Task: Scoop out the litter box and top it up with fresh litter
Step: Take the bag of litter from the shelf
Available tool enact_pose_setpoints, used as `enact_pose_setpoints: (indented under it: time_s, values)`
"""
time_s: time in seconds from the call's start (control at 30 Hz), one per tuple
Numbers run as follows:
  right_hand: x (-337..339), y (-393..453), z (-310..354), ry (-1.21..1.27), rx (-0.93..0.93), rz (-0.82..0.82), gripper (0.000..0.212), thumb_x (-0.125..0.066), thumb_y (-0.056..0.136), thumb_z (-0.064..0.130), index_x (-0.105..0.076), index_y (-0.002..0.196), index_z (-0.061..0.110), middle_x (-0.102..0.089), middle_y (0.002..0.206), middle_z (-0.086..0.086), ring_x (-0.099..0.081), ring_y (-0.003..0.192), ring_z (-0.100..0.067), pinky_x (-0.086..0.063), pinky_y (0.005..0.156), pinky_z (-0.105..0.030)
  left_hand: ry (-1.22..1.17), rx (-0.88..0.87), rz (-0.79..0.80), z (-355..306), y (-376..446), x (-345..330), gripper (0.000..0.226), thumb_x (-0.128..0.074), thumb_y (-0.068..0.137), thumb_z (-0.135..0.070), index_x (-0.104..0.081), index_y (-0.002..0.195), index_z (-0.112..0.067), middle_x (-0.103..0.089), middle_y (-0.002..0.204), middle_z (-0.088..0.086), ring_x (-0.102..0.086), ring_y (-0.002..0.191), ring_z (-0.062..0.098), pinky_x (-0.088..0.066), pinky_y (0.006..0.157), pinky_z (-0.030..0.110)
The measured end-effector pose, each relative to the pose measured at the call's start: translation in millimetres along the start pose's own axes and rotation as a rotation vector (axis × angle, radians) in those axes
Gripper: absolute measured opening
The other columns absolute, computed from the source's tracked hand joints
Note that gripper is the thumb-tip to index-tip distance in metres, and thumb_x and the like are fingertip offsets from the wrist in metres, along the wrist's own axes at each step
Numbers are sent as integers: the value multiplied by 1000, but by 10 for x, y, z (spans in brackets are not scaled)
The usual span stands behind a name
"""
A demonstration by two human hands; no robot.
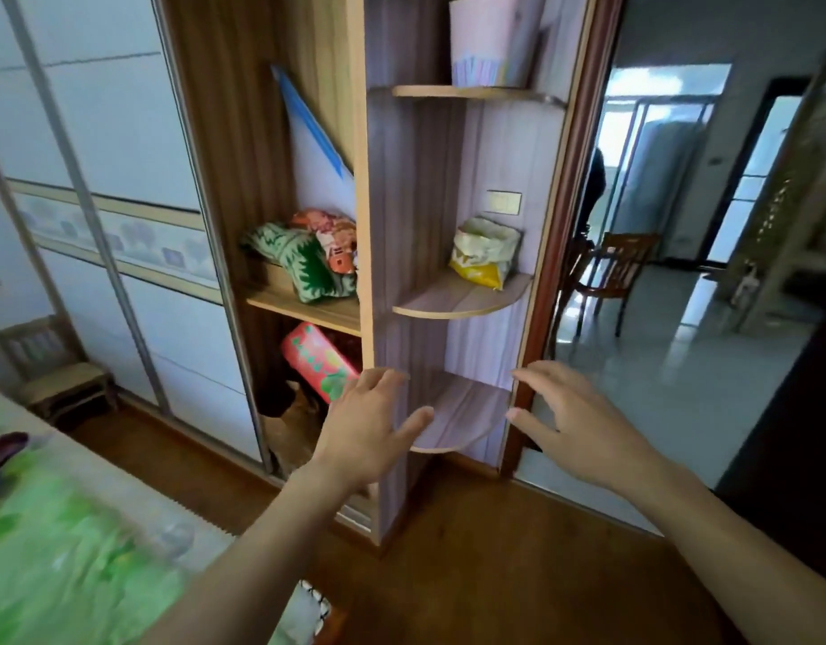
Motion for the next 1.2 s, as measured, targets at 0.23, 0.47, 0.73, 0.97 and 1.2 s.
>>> enact_pose_setpoints:
  time_s: [0.23, 0.47, 0.73, 0.97, 1.2]
  values:
    - [-305, 855, 56, 1, -146, -21, 55, -47, 97, 51, -38, 147, 29, -37, 147, 10, -37, 132, -8, -33, 106, -25, -89, -106, 40, 672, 1006, -40, 67, -44, 84, -68, -47, 137, -27, -49, 139, -2, -45, 127, 22, -42, 104, 42]
    - [-325, 1251, -171, -33, -264, -46, 58, -44, 95, 55, -38, 146, 29, -41, 146, 7, -38, 130, -9, -33, 107, -28, -201, -217, 71, 766, 1817, -235, 54, -61, 91, -49, -51, 137, -23, -49, 138, -1, -45, 128, 20, -39, 104, 33]
    - [-201, 1545, -901, -13, -294, -139, 56, -44, 94, 55, -44, 143, 28, -46, 140, 6, -42, 125, -11, -33, 104, -28, -286, -295, 61, 380, 2573, -816, 50, -56, 86, -51, -56, 129, -26, -57, 130, -6, -51, 122, 18, -45, 100, 41]
    - [-164, 2035, -2021, -99, -309, -117, 56, -44, 97, 53, -35, 148, 31, -33, 154, 3, -29, 139, -14, -29, 114, -38, -224, -297, 33, -181, 3516, -1398, 61, -48, 78, -58, -55, 128, -25, -59, 126, -3, -56, 116, 19, -44, 92, 30]
    - [188, 2721, -2912, -179, -177, -53, 55, -35, 97, 56, -32, 148, 36, -23, 158, 7, -16, 145, -11, -17, 116, -33, -246, -293, 26, -776, 4330, -1818, 51, -61, 84, -45, -55, 131, -25, -56, 130, -8, -53, 118, 13, -34, 88, 17]
Point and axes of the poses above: each hand's wrist, its own y-axis towards the middle knuckle, its own x-axis out of the back of the hand, z = x × y, the point moved 1 cm from there along y, towards the middle knuckle
